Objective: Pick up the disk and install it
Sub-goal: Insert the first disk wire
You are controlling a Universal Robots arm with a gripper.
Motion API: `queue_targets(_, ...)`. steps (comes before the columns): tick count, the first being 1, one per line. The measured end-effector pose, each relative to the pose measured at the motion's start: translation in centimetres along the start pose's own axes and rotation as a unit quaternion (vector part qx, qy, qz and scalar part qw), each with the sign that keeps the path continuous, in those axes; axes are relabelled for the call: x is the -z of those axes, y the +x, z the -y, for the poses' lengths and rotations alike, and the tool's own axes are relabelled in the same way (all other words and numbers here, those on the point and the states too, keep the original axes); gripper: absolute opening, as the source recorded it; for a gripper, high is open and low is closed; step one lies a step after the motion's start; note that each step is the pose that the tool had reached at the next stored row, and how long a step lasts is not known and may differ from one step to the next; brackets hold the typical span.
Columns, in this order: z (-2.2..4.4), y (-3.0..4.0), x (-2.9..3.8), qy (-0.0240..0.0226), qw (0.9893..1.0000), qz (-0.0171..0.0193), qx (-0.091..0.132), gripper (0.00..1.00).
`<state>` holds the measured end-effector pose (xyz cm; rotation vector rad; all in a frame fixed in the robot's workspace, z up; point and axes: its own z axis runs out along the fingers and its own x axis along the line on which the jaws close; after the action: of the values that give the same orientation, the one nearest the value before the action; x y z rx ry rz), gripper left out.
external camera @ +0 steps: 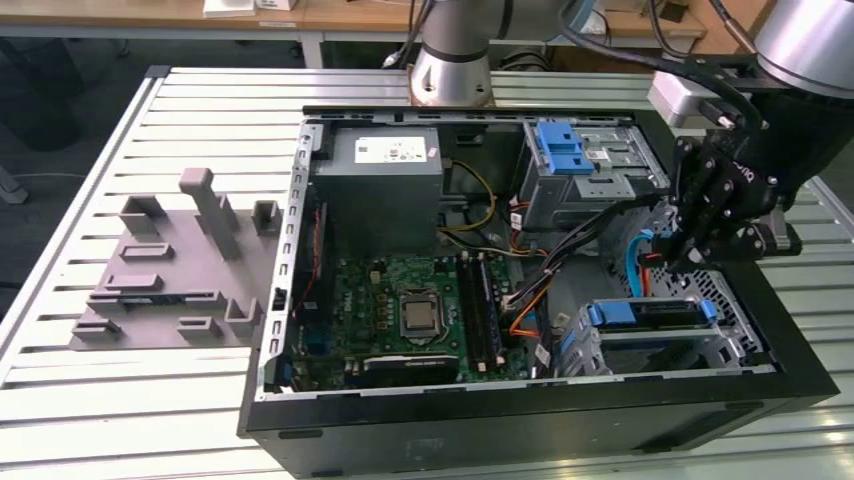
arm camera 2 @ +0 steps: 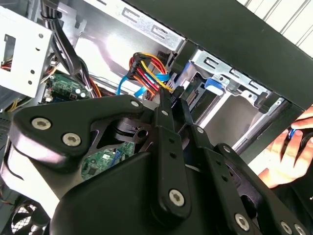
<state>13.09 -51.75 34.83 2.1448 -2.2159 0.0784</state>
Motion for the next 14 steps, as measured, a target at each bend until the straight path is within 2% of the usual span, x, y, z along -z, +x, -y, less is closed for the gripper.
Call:
queue_targets(11,0.05,1.25,-0.62,0.0007,1.0,0.0002,-0.001,0.24)
queue_targets(14,0.05,1.39,-0.68,0.0008,1.0,0.0004,-0.001,0.24)
